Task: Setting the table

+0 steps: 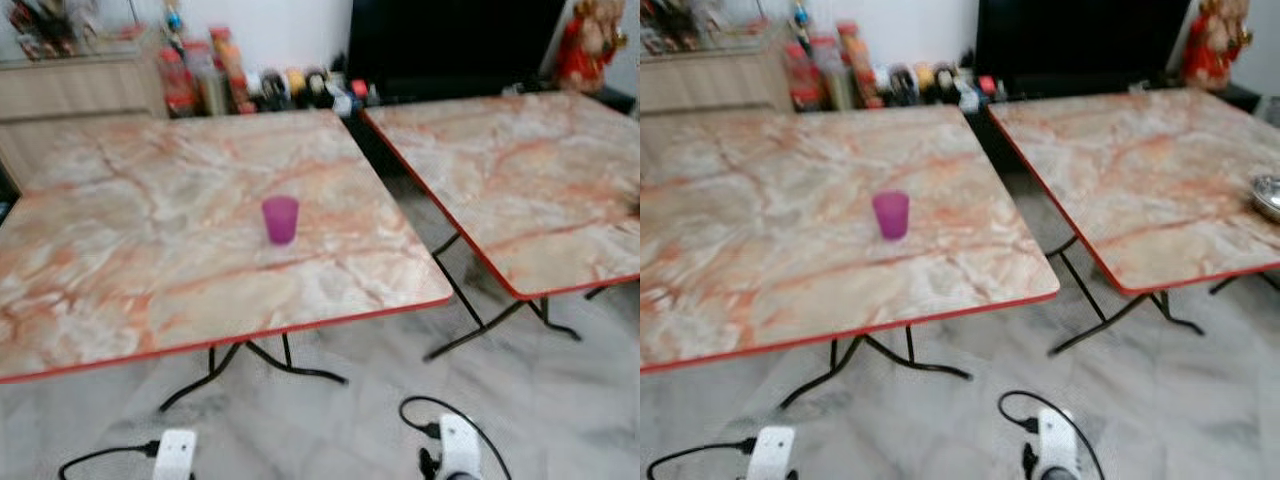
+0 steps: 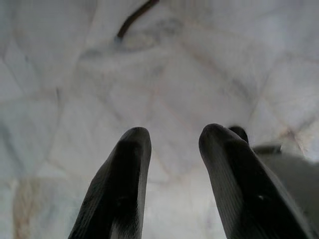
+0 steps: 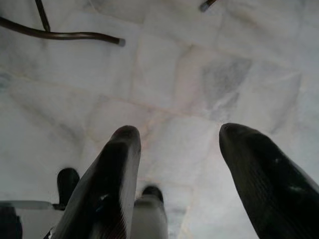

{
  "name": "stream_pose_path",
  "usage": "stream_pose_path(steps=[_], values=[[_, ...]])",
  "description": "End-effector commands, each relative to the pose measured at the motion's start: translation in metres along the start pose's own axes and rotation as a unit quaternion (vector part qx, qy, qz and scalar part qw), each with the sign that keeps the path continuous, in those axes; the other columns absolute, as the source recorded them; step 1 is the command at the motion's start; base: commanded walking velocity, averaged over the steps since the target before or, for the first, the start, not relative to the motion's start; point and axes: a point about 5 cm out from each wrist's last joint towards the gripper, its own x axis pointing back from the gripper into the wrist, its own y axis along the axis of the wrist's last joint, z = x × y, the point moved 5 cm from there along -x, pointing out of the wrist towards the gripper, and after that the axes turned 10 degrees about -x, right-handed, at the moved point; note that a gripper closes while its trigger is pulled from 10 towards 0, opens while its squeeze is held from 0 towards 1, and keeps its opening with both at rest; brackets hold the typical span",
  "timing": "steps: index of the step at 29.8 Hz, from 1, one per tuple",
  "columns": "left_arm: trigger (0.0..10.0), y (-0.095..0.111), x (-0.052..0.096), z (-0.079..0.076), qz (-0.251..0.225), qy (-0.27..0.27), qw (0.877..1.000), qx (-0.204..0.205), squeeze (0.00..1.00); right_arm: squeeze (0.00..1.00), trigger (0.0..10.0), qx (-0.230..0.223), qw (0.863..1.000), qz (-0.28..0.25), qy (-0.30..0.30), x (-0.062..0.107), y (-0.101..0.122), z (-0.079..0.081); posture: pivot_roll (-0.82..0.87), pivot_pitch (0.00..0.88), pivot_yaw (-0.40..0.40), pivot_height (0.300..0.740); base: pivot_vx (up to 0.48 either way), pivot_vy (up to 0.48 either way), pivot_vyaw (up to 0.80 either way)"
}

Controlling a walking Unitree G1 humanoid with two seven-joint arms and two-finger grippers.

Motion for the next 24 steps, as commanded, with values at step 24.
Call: stream_pose_path(steps=[24], values=[[10.0,-0.021,0.013,0.084,-0.017,0.186,0.98,0.074,0.0,0.0,10.0,0.014,1.0,0.004,-0.01,0.001,-0.002,-0.011,0.02,0.0,-0.021,0.74,0.061,0.0,0.0]])
